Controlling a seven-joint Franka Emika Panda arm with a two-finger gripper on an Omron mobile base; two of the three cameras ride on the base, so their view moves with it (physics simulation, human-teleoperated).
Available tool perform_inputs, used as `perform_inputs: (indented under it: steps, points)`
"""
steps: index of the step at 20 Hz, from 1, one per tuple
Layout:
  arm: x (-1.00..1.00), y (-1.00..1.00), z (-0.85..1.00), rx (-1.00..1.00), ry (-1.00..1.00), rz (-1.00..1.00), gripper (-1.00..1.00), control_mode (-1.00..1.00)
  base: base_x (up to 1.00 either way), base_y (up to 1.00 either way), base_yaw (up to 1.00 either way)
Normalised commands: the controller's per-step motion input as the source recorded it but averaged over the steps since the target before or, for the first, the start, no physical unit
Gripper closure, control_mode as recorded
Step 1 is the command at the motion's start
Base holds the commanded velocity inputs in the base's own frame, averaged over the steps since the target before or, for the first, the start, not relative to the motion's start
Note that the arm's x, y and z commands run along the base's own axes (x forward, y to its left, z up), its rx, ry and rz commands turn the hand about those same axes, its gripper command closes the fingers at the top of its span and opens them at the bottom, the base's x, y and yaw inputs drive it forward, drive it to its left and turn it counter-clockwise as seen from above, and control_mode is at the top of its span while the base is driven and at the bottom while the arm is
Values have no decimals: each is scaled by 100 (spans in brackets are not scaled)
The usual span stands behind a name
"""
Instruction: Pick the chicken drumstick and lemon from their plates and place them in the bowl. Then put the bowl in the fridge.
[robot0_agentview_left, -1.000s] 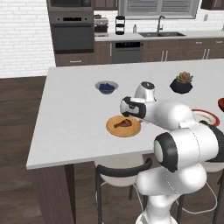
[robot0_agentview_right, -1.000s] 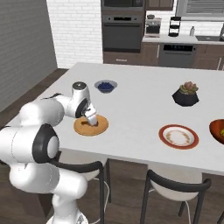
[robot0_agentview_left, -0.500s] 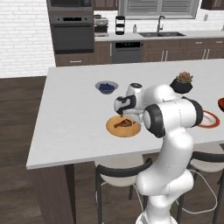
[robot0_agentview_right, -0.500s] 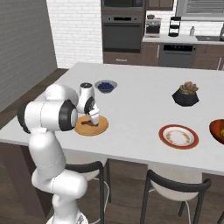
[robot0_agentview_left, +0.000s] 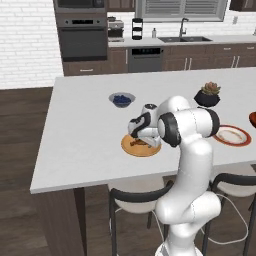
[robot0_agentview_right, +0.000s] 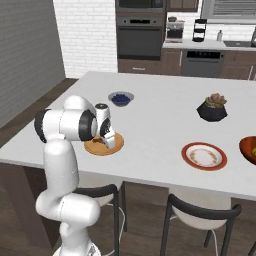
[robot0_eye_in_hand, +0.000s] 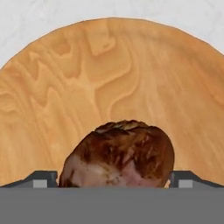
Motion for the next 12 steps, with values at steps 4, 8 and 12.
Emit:
perform_inputs:
  steps: [4,8,12]
  points:
    - [5,0,-13,0,1,0,100,-100,0,0,0]
    - [-29,0,11,0,-3,0,100,-100,0,0,0]
    - [-84,0,74,1,-20,0,100,-100,0,0,0]
